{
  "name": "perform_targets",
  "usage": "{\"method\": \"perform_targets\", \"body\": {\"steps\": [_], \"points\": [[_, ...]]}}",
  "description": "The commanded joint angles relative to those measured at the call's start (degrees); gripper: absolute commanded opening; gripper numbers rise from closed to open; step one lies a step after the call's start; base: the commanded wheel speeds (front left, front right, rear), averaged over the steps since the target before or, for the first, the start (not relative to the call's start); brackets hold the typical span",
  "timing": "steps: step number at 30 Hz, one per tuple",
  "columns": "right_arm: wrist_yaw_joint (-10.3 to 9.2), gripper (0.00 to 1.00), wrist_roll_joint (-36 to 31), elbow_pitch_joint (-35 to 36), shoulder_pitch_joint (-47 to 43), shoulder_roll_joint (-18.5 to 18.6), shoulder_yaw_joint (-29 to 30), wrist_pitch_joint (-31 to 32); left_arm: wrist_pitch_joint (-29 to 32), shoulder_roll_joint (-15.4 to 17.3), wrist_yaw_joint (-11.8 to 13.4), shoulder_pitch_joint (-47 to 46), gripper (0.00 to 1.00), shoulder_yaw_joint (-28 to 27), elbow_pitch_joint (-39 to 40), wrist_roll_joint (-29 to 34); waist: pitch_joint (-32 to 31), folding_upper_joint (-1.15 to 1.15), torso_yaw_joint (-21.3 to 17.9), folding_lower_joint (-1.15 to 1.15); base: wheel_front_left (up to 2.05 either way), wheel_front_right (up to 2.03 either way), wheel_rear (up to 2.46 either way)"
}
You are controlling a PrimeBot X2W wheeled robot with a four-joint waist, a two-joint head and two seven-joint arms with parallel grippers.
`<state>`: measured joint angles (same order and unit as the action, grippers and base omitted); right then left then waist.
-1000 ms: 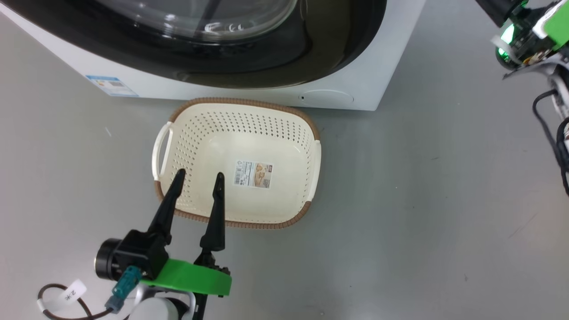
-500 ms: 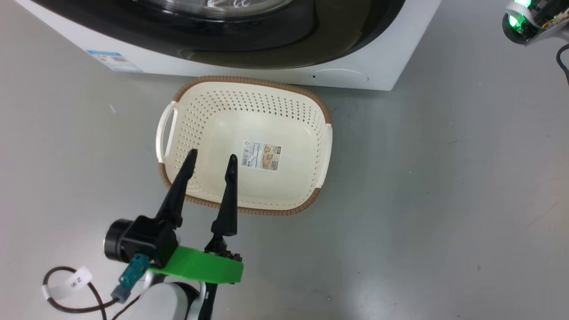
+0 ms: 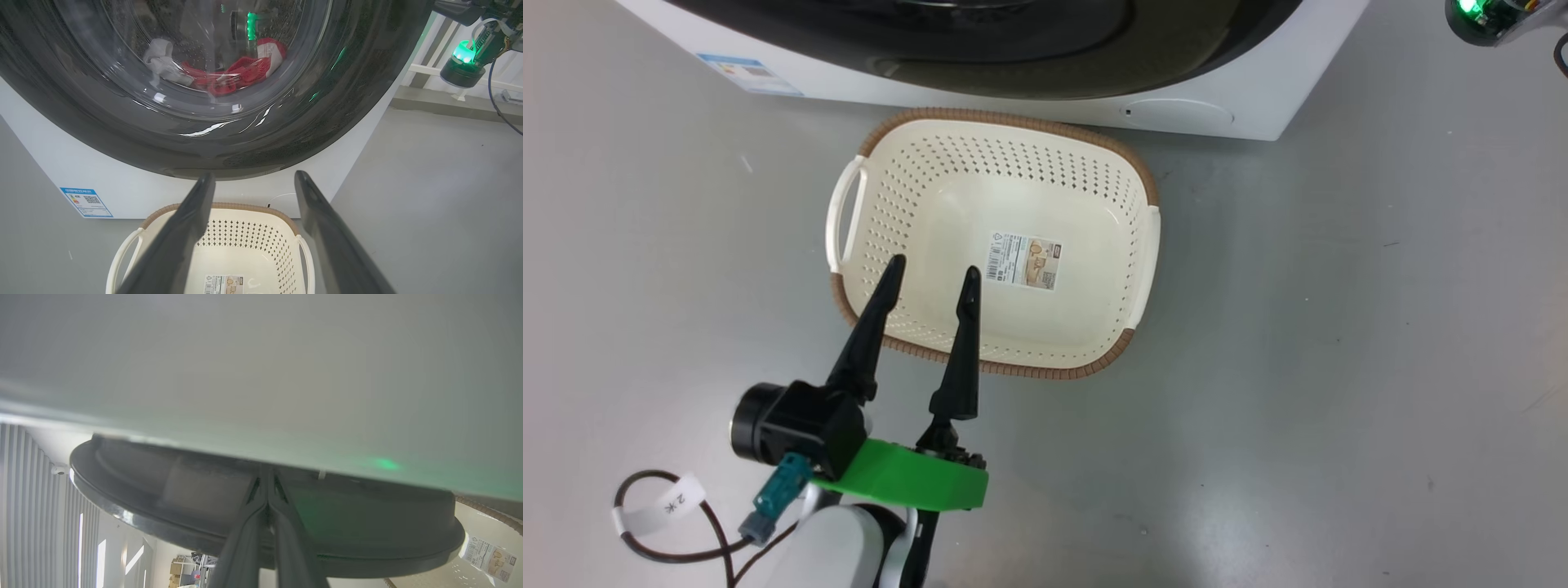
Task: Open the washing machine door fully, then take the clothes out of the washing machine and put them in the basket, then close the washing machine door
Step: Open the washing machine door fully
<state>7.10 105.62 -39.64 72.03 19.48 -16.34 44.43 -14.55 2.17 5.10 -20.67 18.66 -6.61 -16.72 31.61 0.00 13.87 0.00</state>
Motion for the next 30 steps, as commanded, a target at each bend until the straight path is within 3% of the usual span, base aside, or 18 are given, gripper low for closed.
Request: {"method": "perform_targets", "body": {"steps": [1, 12, 30], "points": [[0.39, 0.0, -0.98, 1.04, 0.94, -0.85, -0.22, 0.45, -0.45, 0.71, 0.59, -0.51, 1.0, -1.38, 1.51, -0.61, 0.2, 0.0, 0.31, 0.0, 0.0, 0.0, 0.0], [0.39, 0.0, -2.12, 0.77, 0.81, -1.88, -0.05, 2.11, -0.45, 0.71, 0.93, -0.96, 1.0, -0.32, 1.54, -1.17, -0.44, 0.0, 1.34, 0.0, 0.0, 0.0, 0.0], [0.39, 0.0, -5.01, 7.02, -10.44, -4.0, -0.86, 4.87, -0.45, 0.71, 0.3, 2.54, 1.0, -0.05, 0.15, -0.8, -7.24, 0.0, 0.99, 0.0, 0.0, 0.0, 0.0]]}}
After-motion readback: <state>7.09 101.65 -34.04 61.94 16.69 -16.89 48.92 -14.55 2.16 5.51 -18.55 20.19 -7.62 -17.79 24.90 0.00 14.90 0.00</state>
